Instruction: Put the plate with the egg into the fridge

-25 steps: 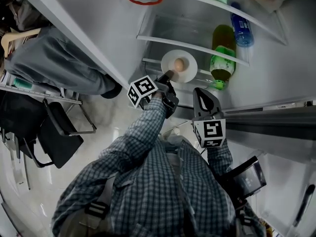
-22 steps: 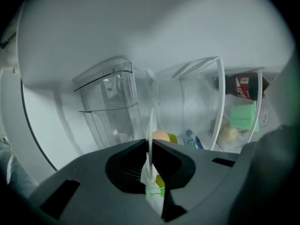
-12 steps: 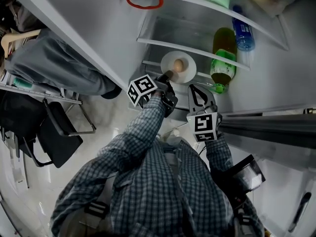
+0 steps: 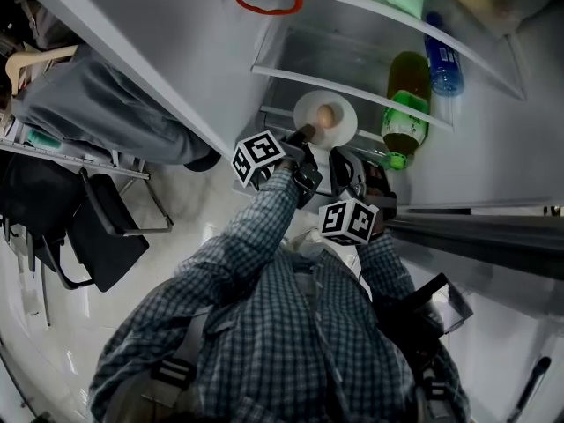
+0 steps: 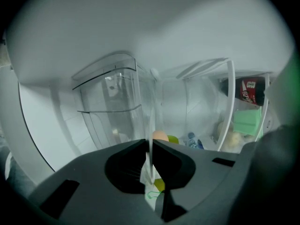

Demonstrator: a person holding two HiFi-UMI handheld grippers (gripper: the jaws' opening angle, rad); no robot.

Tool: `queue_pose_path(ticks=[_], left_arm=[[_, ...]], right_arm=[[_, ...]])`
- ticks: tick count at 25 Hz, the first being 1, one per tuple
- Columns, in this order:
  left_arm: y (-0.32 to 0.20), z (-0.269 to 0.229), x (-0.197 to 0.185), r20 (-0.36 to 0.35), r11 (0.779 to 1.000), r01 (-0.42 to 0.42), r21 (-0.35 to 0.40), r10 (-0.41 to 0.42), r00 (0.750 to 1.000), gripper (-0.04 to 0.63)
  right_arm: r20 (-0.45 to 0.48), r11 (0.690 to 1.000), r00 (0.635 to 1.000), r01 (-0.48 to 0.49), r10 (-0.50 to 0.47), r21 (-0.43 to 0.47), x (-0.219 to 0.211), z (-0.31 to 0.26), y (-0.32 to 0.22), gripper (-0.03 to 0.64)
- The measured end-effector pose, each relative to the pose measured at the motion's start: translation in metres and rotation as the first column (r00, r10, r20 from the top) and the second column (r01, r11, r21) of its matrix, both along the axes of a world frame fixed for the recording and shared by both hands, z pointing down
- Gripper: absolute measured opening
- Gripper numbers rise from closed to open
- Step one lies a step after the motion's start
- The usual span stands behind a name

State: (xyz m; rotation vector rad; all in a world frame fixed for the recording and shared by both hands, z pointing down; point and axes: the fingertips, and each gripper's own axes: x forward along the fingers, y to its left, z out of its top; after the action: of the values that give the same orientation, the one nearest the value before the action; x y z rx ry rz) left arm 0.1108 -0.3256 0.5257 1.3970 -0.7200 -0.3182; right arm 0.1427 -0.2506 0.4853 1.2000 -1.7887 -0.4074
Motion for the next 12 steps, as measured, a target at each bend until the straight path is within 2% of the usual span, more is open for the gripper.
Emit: queue_pose_path(ticks=[3, 6, 12], left_arm=[[0.000, 0.000, 0.000, 0.006, 1.000, -0.002, -0.002, 0.002, 1.000, 0.026], [0.000, 0.000, 0.000, 0.004, 1.000, 0.001, -0.003, -0.001, 1.000, 0.028], [0.000, 0.000, 0.000, 0.004, 1.000, 0.005, -0.005, -0.005, 1.000, 0.028]], right_arm=[[-0.076, 0.999, 0.997, 0.035, -0.035, -0.008, -0.004, 0.009, -0.002, 0.014], [-0.090, 0.997, 0.994, 0.057, -0.061, -0.045, -0.007, 0.018, -0.003, 0.067], [-0.227, 0.993, 0.966, 0.111, -0.120, -0.048, -0.008, 0.027, -0.008, 0.069]])
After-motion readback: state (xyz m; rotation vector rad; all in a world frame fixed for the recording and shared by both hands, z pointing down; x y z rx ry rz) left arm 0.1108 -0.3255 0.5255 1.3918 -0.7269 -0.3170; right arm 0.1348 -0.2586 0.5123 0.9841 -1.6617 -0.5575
